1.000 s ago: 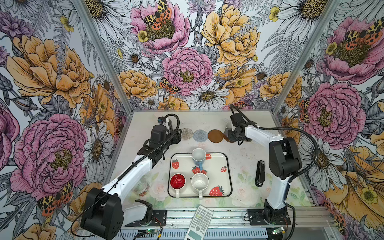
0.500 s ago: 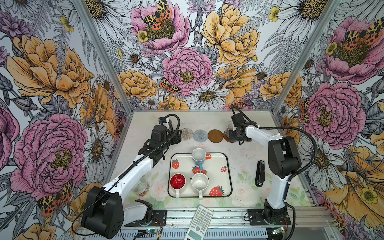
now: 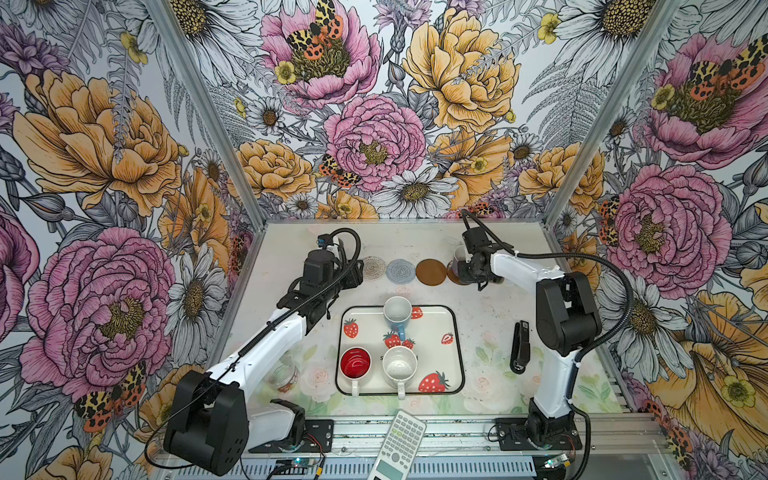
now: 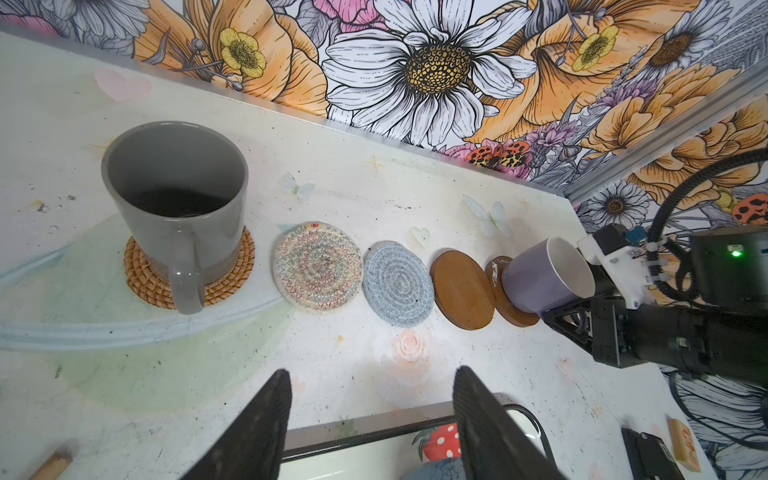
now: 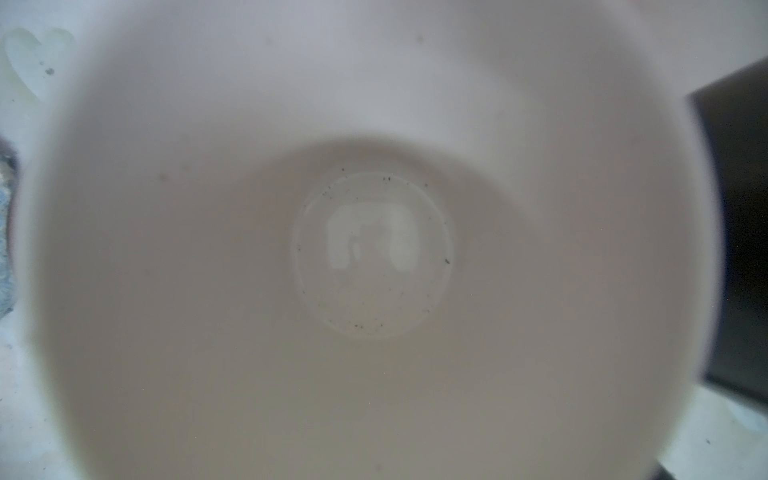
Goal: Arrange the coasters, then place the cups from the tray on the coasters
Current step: 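Lower the lavender mug onto the scratched brown coaster beside the black mug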
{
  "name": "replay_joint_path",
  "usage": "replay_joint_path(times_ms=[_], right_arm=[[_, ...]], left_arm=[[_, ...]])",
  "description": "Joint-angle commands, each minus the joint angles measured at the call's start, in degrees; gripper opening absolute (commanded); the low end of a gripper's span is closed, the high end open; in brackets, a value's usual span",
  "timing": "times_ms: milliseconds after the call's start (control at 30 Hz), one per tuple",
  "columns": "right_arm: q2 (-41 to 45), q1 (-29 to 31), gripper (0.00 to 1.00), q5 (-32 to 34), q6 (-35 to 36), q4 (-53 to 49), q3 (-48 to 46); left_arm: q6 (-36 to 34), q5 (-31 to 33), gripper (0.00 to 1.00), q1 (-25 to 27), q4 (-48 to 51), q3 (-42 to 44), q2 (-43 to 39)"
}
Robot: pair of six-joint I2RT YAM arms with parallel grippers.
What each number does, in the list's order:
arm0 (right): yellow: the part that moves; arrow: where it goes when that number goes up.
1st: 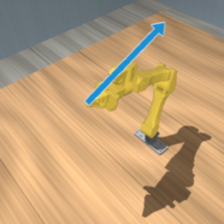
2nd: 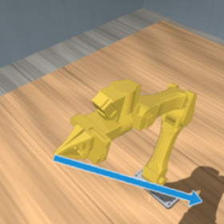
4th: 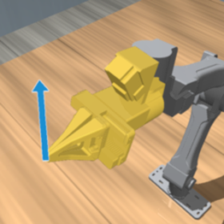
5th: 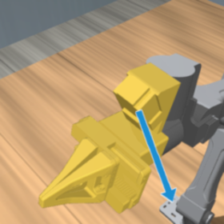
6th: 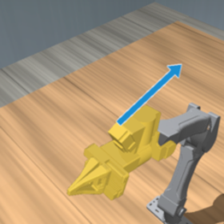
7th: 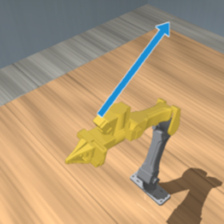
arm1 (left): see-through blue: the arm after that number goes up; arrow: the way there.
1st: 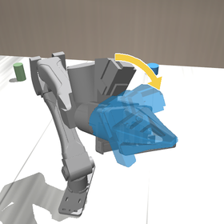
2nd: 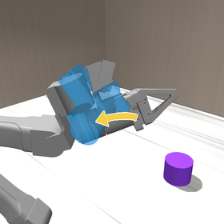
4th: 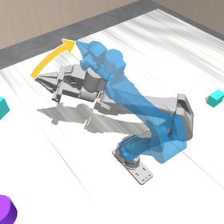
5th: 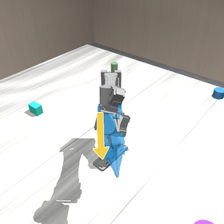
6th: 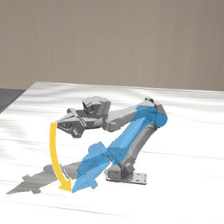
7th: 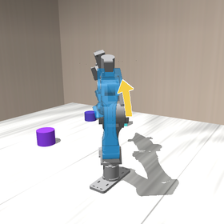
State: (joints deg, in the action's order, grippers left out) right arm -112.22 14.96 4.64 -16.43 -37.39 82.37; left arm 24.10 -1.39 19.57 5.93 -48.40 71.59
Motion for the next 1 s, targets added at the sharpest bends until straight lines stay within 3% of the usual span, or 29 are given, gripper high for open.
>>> replay_joint_path(times_ms=[0,200,467,700,967], right_arm=[[-0.26,-0.36,0.00,0.37,0.13,3.29,2.01],[-0.41,-0.37,0.01,-0.05,0.17,3.20,1.92],[-0.84,-0.30,0.16,-0.75,0.25,3.24,1.79],[-0.89,-0.37,0.20,-0.87,0.23,3.15,1.48],[0.93,-0.37,0.35,-0.79,0.25,3.12,0.35]], left_arm=[[0.78,-1.10,0.64,-0.50,-0.39,-1.69,0.29],[0.69,-1.07,0.64,-0.58,-0.06,-1.80,0.30],[0.60,-0.99,0.64,-0.59,0.17,-1.81,0.13],[0.65,-1.09,0.64,-0.59,0.32,-1.85,-0.22],[0.68,-1.10,0.64,-0.50,0.43,-1.56,-0.95]])
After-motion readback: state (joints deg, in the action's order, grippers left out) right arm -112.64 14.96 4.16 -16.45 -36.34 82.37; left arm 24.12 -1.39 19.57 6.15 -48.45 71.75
